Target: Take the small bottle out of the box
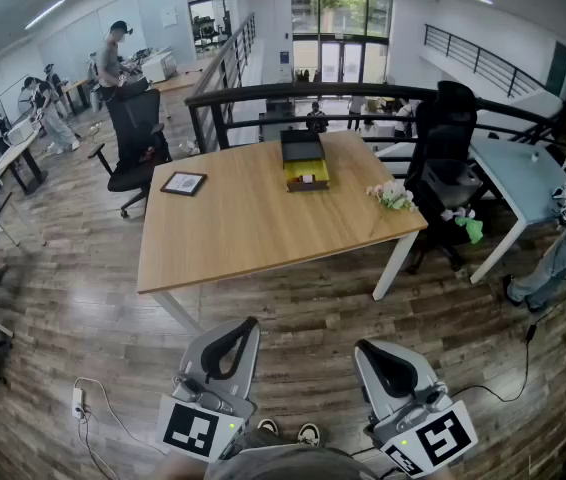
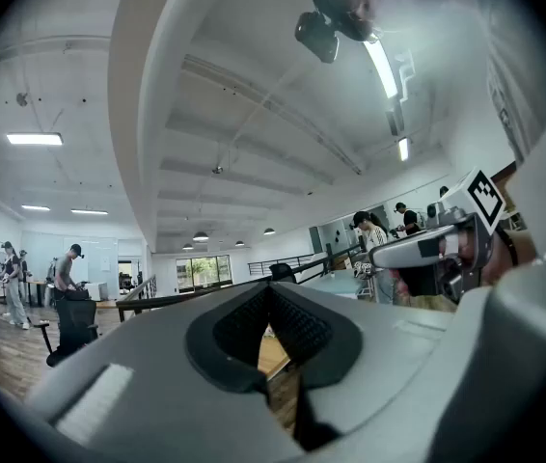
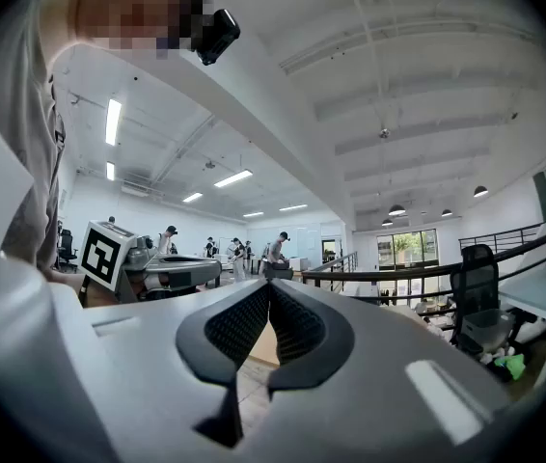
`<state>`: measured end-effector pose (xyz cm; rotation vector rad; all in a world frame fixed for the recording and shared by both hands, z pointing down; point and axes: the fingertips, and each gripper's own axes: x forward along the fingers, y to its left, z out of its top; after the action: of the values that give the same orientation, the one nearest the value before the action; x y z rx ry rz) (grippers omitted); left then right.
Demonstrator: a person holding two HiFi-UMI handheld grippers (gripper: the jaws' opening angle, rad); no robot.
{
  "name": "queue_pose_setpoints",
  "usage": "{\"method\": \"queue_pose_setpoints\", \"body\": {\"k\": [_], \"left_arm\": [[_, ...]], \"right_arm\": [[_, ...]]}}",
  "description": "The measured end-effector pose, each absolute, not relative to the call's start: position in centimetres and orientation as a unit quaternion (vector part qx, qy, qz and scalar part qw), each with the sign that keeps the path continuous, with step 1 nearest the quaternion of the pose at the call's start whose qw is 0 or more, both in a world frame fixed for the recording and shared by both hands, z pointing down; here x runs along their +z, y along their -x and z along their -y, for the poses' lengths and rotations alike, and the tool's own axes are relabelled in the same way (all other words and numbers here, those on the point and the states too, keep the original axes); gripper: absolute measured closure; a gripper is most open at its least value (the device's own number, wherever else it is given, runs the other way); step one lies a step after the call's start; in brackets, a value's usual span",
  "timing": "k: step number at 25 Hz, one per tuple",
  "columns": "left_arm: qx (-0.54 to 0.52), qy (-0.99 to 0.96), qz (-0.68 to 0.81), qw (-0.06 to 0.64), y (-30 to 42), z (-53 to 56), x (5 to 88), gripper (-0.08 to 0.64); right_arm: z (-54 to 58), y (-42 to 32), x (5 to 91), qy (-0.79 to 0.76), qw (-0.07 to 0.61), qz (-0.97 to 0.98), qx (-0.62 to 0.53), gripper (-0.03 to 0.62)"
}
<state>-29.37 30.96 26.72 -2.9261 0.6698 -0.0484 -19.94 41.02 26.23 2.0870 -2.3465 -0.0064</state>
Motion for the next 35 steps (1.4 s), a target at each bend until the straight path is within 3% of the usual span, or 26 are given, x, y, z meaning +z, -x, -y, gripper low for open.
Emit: {"method": "queue_pose_setpoints", "body": {"k": [27, 29, 31, 35], "left_arm": [[-0.012, 0.975, -0.213, 0.068, 26.3, -32.4, 26.8, 0.558], [-0.013, 0.974, -0.213, 0.069, 26.1, -32.3, 26.8, 0.558], [-0.009, 0.974, -0.211, 0.078, 25.9, -31.9, 26.9, 0.558], [-0.018, 0.975, -0.209, 0.068, 25.2, -30.8, 27.6, 0.558]], "right_arm": [[-42.7, 16.7, 26.9, -0.659, -0.014, 0.752, -0.001, 0.576], [-42.6, 16.3, 26.8, -0.665, -0.014, 0.747, -0.003, 0.543], [-42.2, 16.1, 27.0, -0.665, -0.005, 0.747, -0.005, 0.438], [-40.8, 15.6, 27.7, -0.663, 0.001, 0.749, 0.001, 0.422]]}}
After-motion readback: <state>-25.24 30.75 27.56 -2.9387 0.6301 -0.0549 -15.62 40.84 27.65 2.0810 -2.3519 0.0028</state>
